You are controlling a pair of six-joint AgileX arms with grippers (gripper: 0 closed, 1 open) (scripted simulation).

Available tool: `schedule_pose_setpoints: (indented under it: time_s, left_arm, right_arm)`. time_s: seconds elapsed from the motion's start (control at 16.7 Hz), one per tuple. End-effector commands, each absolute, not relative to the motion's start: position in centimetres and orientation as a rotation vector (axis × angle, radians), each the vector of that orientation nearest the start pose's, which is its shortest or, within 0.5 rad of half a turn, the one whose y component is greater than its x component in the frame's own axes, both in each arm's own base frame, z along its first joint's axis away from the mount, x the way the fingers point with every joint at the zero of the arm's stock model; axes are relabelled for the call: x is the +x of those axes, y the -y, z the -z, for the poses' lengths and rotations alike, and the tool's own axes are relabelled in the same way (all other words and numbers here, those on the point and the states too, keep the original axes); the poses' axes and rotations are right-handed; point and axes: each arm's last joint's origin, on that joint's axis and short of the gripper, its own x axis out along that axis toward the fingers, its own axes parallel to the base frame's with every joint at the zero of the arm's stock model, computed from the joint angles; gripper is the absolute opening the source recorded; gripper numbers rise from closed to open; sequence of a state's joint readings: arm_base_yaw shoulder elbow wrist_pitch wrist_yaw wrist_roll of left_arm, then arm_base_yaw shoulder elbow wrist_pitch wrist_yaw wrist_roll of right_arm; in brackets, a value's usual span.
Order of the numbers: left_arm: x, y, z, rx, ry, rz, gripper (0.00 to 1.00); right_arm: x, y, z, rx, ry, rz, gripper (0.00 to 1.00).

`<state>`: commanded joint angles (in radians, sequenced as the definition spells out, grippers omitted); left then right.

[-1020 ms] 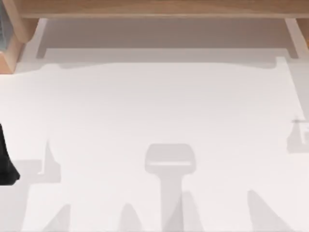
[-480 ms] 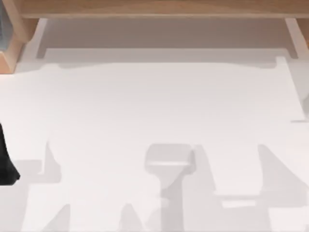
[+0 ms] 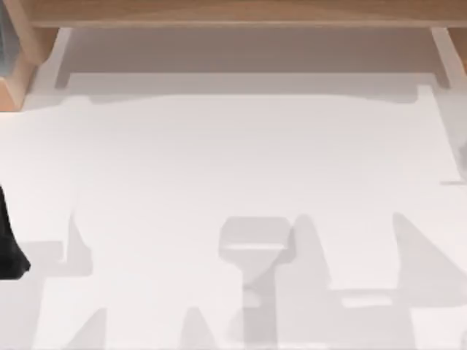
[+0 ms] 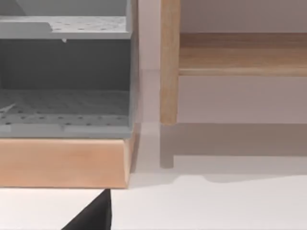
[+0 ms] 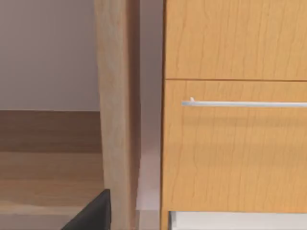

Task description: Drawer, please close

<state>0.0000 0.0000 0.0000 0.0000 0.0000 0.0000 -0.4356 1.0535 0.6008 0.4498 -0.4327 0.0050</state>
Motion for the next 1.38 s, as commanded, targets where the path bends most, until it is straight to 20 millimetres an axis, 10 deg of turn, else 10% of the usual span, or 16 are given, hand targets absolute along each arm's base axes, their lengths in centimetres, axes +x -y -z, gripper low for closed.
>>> schedule_pose_setpoints:
  time_s: [1.38]
  left_arm:
    - [10.6,0.1,-16.0,0.0,0.0,0.0,1.0]
  right_arm:
    - [22.6,17.6,-9.6,-1.472,-0.022,-0.002,1.0]
